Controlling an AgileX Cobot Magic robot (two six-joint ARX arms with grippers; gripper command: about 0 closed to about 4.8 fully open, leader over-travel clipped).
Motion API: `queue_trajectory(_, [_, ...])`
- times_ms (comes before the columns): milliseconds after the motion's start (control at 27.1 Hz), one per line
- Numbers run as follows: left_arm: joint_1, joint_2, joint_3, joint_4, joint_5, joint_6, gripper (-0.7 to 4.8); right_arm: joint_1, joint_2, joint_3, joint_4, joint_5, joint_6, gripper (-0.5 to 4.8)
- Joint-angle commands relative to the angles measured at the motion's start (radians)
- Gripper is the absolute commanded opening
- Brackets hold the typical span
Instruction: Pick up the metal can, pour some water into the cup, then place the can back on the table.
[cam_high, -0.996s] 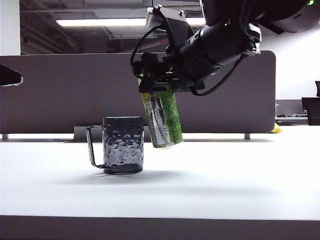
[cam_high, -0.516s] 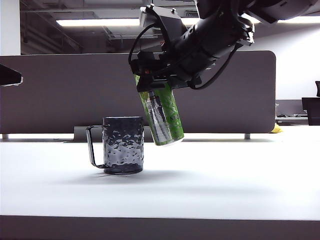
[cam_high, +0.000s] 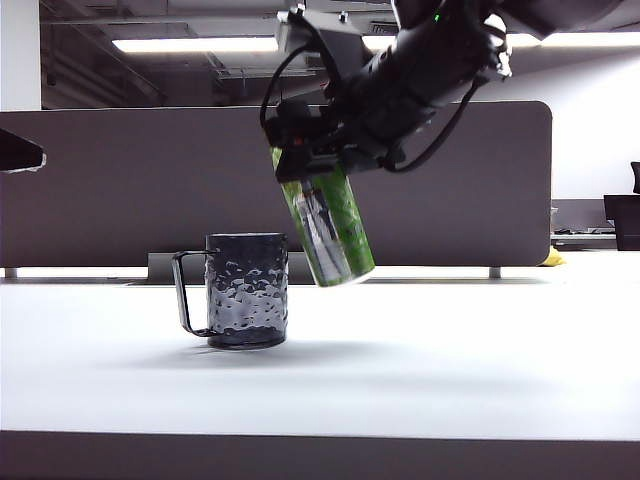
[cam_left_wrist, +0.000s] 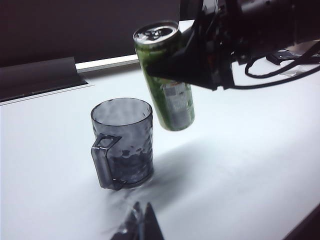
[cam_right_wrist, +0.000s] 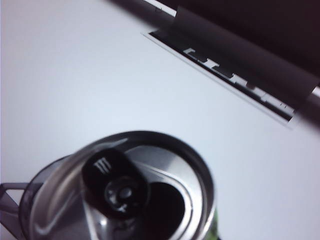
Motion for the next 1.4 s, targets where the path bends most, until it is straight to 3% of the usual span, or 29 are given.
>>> queue_trajectory(37, [0.001,0.001,0.001,0.013,0.0,0.0,-0.05,0.002,-0.025,0.019,0.031,0.018,-0.028,2.33])
queue_trajectory(1401, [0.001,0.001,0.001,0.013,0.0,0.0,-0.05,0.029,-0.041,0.11,-0.101,0.012,-0.061,2.33])
